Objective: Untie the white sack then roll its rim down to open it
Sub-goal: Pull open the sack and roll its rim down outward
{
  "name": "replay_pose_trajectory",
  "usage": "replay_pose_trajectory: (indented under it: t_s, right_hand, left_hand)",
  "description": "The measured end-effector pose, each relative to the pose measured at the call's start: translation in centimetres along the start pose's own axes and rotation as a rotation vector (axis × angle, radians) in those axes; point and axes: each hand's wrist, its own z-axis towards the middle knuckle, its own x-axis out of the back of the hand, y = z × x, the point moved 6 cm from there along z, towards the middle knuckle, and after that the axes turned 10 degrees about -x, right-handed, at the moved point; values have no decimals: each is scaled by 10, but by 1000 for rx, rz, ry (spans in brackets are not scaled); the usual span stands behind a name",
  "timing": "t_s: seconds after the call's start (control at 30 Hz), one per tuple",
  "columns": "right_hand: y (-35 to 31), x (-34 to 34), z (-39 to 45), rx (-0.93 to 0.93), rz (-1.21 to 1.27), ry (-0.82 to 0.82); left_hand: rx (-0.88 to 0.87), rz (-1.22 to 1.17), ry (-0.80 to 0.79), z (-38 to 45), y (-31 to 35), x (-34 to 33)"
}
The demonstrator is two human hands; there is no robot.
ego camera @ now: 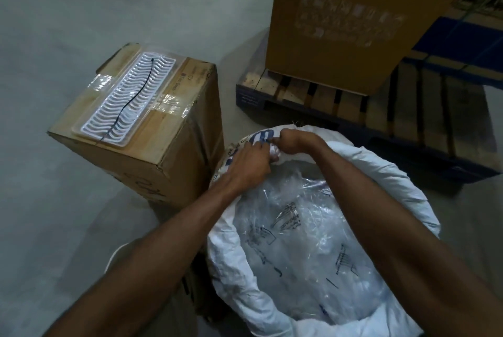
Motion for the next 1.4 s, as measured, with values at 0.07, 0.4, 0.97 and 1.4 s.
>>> replay_pose_trajectory:
  t_s: [0.07, 0.4, 0.97, 1.4]
  right_hand:
    - [7, 4, 0, 10, 114, -27]
    - [46, 0, -33, -48, -61, 650]
    - [67, 33, 1, -45, 82, 493]
    - [104, 14, 34, -242, 291, 263]
  left_hand:
    - [-27, -21, 78, 1, 2, -6]
    - [372, -717, -121, 45, -40, 0]
    - [221, -213, 96, 88, -6, -3]
    - [-200, 266, -15, 106, 20, -15]
